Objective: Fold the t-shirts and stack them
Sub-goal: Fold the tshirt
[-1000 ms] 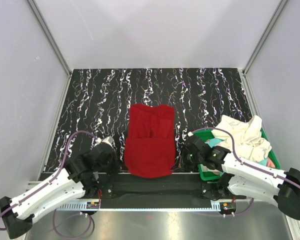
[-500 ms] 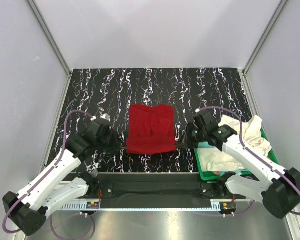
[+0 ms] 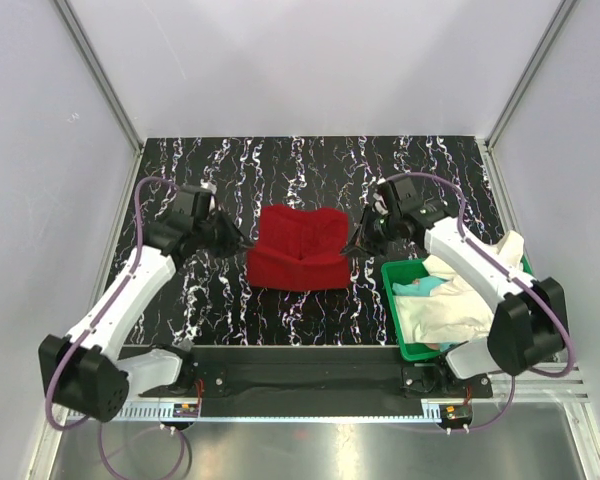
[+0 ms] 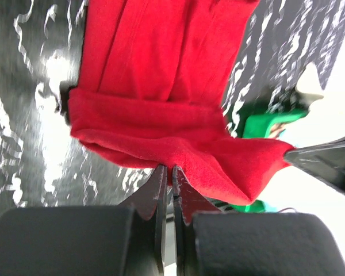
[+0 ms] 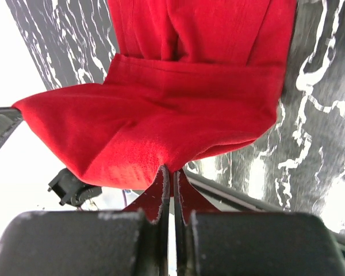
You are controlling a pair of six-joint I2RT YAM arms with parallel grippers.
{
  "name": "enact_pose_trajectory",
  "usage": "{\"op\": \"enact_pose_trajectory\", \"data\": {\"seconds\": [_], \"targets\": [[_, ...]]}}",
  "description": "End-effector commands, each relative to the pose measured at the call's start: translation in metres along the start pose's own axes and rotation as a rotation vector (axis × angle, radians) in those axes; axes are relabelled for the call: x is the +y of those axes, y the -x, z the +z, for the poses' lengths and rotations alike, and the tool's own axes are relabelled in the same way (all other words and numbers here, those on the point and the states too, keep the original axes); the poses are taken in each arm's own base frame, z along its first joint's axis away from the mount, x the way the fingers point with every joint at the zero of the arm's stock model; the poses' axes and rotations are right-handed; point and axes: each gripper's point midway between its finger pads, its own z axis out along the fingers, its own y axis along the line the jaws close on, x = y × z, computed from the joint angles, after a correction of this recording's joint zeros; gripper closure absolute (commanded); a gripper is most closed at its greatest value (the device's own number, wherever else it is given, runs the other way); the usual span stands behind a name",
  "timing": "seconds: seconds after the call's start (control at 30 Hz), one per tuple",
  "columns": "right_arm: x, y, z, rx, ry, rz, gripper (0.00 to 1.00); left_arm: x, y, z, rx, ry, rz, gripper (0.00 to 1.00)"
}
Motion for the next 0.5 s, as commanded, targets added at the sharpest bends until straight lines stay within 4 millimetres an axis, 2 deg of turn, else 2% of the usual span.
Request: {"op": "enact_pose_trajectory", "data": {"seconds": [0.0,0.17,0.47], "targets": [[0.019,0.025,-0.005,-0.018,0.061,-0.053,1.00,-0.027,0.033,0.001,-0.037,-0.123,0.035,1.00],[0.024,0.054,-0.002,-0.023,0.080,-0.049,1.00,-0.032,0.057,0.013,-0.029,-0.150,0.027,1.00],[0.016,0.101,0.013,-0.027,0.090,-0.006,1.00,-0.045,0.102,0.045,-0.030,-0.187,0.040,1.00]]}}
